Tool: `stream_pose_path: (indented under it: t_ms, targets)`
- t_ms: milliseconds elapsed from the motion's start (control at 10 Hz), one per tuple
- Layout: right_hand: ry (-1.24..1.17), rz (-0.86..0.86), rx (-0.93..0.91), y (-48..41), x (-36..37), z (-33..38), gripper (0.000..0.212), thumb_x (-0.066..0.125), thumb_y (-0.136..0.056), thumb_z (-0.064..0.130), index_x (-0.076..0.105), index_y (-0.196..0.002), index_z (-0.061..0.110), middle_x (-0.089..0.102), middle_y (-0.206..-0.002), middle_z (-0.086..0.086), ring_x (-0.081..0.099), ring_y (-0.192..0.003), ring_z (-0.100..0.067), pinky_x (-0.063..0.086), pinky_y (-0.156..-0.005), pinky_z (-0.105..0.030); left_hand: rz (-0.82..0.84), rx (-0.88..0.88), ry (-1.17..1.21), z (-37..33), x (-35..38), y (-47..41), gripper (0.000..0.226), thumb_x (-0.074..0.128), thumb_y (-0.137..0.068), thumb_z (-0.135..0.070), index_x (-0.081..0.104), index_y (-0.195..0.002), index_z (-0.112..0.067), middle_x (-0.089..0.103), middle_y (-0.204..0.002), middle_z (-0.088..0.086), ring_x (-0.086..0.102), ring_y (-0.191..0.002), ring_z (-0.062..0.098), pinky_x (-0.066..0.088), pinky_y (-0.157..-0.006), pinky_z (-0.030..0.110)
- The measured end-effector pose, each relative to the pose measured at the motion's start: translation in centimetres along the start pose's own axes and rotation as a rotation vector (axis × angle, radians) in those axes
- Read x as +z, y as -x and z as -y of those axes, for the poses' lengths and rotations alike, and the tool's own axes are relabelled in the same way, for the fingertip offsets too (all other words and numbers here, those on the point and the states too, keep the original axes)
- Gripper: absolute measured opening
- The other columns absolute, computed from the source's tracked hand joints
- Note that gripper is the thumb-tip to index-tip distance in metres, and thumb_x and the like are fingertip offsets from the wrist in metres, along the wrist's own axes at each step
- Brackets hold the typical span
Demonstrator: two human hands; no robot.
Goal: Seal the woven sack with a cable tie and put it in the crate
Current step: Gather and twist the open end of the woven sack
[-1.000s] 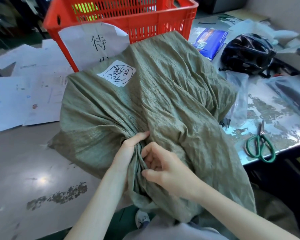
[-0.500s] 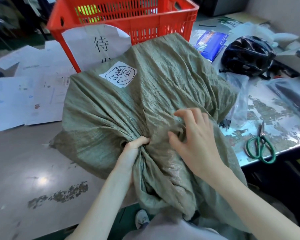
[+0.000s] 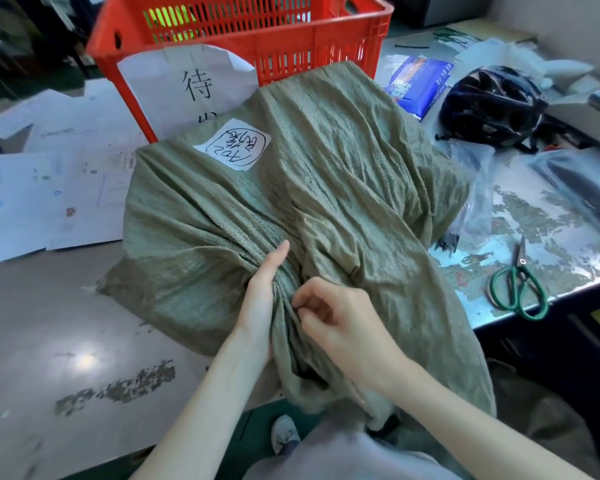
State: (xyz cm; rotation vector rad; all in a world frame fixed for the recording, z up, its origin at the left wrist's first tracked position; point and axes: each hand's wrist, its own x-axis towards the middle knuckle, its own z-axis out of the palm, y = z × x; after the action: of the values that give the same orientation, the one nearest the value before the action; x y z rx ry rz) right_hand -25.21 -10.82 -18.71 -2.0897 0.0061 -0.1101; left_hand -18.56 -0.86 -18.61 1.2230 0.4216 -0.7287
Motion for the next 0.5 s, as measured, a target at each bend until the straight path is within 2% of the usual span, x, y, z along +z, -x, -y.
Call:
stream_pose_path:
  t_ms: [100, 200, 300, 400, 500]
  targets:
    - [0.006, 0.047, 0.004, -0.3, -1.0, -0.3, 0.015, 0.055, -0.081, 0.001, 0.06, -0.088, 0.013, 0.059, -0.068, 0.003, 0.053, -0.061, -0.012, 0.044, -0.059, -0.028, 0.186, -0.001, 0.069, 0.0, -0.4, -0.8, 0.08, 0.073, -0.068, -0.053, 0.056, -0.131, -0.007, 0.065, -0.12, 0.025, 0.065, -0.107, 0.038, 0.05, -0.089, 0.049]
    - [0.019, -0.029, -0.051, 0.1, -1.5, 0.0, 0.015, 0.058, -0.081, -0.002, 0.061, -0.089, 0.011, 0.062, -0.071, 0.0, 0.054, -0.064, -0.014, 0.045, -0.059, -0.026, 0.285, 0.019, 0.138, 0.2, -0.2, -1.4, 0.029, 0.065, -0.078, -0.033, 0.079, -0.091, -0.012, 0.076, -0.093, 0.011, 0.073, -0.082, 0.023, 0.056, -0.078, 0.034]
    - [0.113, -0.349, -0.144, 0.3, -2.3, 0.2, 0.015, 0.063, -0.081, 0.0, 0.059, -0.092, 0.01, 0.06, -0.083, 0.002, 0.053, -0.071, -0.01, 0.044, -0.063, -0.019, 0.288, 0.015, 0.143, 0.6, 0.2, -1.7, 0.028, 0.061, -0.079, -0.027, 0.078, -0.091, -0.008, 0.074, -0.096, 0.015, 0.073, -0.083, 0.027, 0.056, -0.079, 0.035]
    - [0.256, -0.464, -0.098, -0.2, -2.8, -0.6, 0.034, 0.069, -0.079, 0.012, 0.053, -0.108, 0.009, 0.049, -0.106, -0.001, 0.049, -0.094, -0.014, 0.041, -0.081, -0.019, 0.3, 0.018, 0.179, 0.8, 0.5, -1.9, 0.036, 0.06, -0.079, -0.026, 0.074, -0.105, -0.006, 0.072, -0.108, 0.019, 0.072, -0.092, 0.029, 0.056, -0.083, 0.039]
    - [0.274, -0.345, 0.021, -0.4, -2.4, -1.4, 0.055, 0.072, -0.078, 0.022, 0.043, -0.124, 0.012, 0.04, -0.12, -0.003, 0.041, -0.11, -0.019, 0.038, -0.094, -0.03, 0.339, 0.021, 0.19, 0.9, 0.7, -2.2, 0.039, 0.06, -0.074, -0.026, 0.074, -0.102, -0.003, 0.071, -0.107, 0.021, 0.072, -0.09, 0.03, 0.061, -0.075, 0.037]
